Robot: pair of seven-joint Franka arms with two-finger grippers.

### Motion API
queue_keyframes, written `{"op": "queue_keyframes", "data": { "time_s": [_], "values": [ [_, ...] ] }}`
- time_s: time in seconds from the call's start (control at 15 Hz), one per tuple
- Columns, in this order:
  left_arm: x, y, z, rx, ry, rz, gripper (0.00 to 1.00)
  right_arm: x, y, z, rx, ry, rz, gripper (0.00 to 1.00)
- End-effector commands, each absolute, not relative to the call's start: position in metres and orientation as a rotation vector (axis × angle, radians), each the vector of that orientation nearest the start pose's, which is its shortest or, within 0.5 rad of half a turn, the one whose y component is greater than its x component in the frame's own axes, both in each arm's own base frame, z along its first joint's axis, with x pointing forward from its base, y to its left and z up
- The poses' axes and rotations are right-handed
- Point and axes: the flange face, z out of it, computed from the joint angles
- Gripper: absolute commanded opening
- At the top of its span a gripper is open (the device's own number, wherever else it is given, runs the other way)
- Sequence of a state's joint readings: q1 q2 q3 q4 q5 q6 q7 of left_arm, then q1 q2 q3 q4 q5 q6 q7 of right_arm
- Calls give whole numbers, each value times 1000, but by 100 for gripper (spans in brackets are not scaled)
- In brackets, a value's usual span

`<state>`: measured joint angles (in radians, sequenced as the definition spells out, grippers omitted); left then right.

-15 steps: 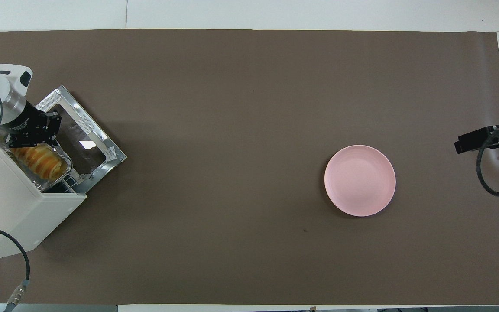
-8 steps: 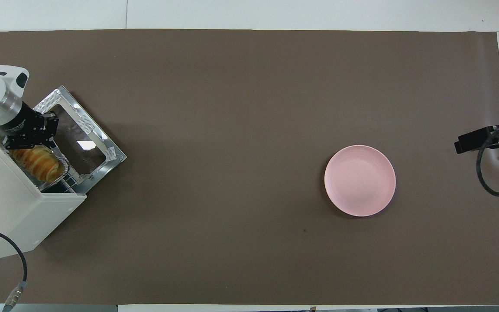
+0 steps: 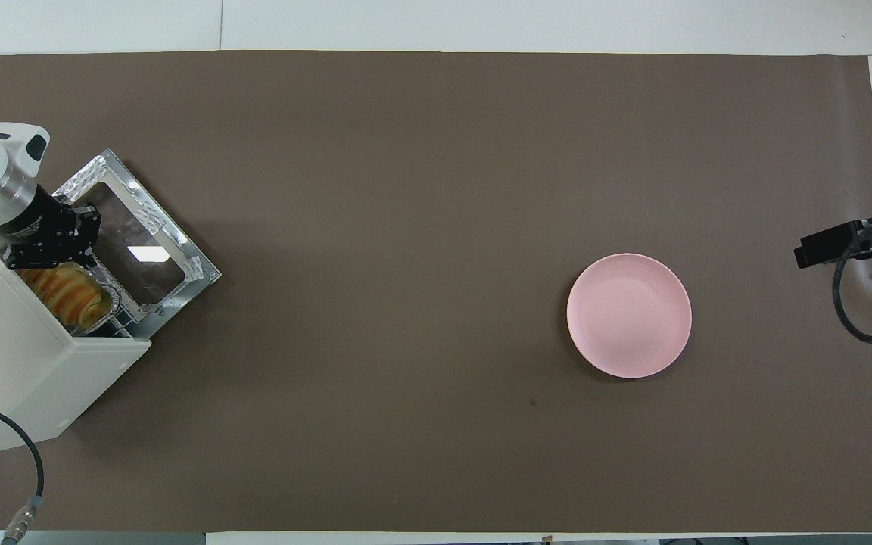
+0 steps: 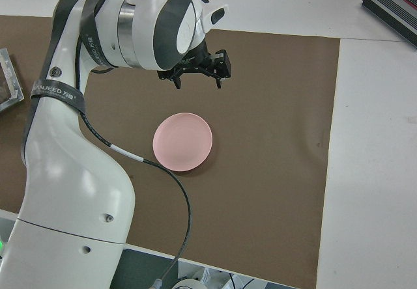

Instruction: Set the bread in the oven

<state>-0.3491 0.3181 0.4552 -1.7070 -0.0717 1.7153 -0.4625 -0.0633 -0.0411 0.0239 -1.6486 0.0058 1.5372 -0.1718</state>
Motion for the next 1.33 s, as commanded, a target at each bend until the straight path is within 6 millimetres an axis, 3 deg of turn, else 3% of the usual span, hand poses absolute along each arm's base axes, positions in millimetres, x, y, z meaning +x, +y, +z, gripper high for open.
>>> {"op": "queue_keyframes", "data": {
  "time_s": [0.0,0.07,0.2,0.27,0.73,1.07,1.27],
  "values": [
    [594,47,402,-2883,-888,425,9,533,-22,609,-3127,-192,120,100],
    [594,47,402,-2883,-888,425,26,533,-22,609,-3127,-192,120,100],
    [596,47,406,-2889,-888,403,81,533,-22,609,-3127,-192,120,100],
    [599,47,411,-2894,-885,382,100,533,-22,609,-3127,-192,117,100],
    [612,49,460,-2909,-892,311,100,533,-22,609,-3127,-192,120,100],
    [617,36,517,-2964,-850,189,100,533,-22,609,-3127,-192,120,100],
    [603,40,560,-3051,-729,87,100,533,-22,609,-3127,-192,120,100]
  ]
}}
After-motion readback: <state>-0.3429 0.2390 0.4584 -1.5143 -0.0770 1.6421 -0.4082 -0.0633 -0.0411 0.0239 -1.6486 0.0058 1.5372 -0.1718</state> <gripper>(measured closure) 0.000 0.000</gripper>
